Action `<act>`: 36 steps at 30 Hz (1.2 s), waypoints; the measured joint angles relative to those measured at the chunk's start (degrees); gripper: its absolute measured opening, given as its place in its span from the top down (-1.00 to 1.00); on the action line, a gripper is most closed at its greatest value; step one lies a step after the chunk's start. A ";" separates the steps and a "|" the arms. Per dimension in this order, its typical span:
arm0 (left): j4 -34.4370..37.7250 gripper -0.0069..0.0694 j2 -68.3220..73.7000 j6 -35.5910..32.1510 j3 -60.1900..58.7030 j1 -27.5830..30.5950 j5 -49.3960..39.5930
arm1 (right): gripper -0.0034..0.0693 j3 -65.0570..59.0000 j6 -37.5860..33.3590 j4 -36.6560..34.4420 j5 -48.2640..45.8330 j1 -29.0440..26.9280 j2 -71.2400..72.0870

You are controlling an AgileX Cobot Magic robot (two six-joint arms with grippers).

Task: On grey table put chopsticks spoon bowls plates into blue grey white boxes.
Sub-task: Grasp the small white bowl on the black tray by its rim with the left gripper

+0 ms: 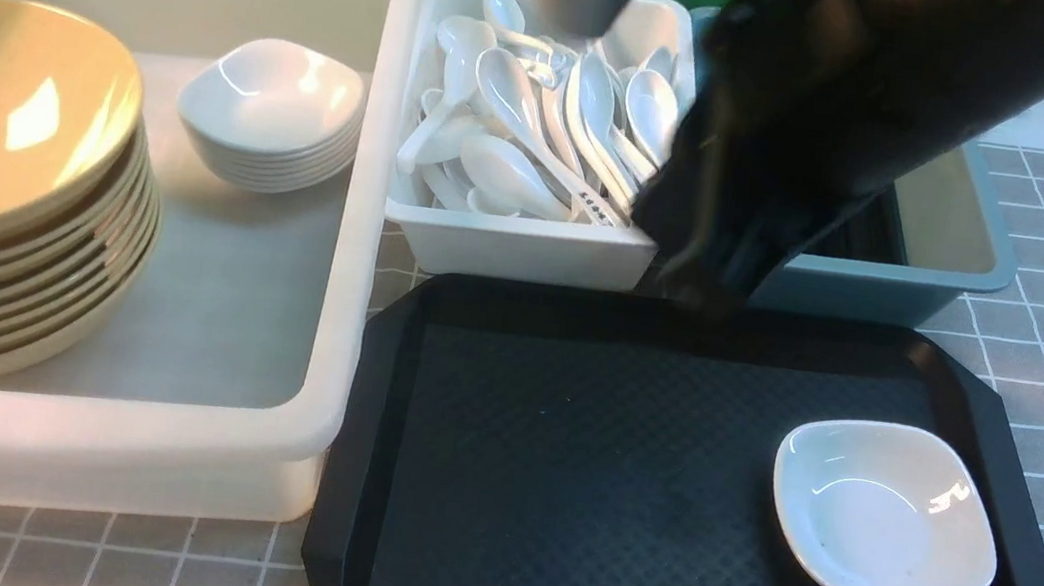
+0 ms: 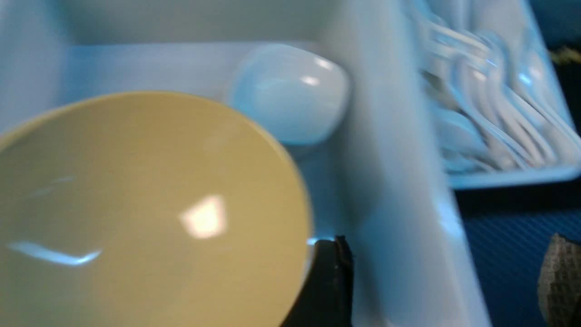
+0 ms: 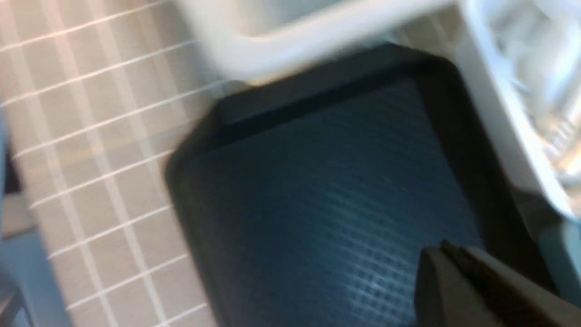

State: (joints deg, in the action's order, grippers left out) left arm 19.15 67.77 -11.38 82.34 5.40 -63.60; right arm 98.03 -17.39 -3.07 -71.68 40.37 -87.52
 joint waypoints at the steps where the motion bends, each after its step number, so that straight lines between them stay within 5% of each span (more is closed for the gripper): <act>1: -1.15 -0.50 0.99 0.77 0.00 -5.78 -0.20 | 0.78 -1.46 0.60 0.07 0.06 -1.64 1.00; 5: -6.17 -0.48 5.63 4.82 0.00 -20.07 1.15 | 0.78 -8.08 2.54 0.38 0.06 -7.47 6.92; 6: -8.39 -0.48 9.24 6.67 0.00 -27.29 3.09 | 0.78 -12.97 3.07 0.50 0.00 -10.11 10.64; 16: -9.15 -0.48 32.85 8.66 3.09 -49.88 18.02 | 0.78 -35.42 7.13 0.64 -0.39 -19.36 32.51; 36: -0.07 -0.41 59.99 8.66 16.48 -52.86 28.06 | 0.78 -41.33 8.11 1.57 -0.56 -20.15 41.22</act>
State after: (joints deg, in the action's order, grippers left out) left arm 19.08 127.77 -2.71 98.82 -47.46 -35.54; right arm 56.70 -9.28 -1.51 -72.24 20.21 -46.30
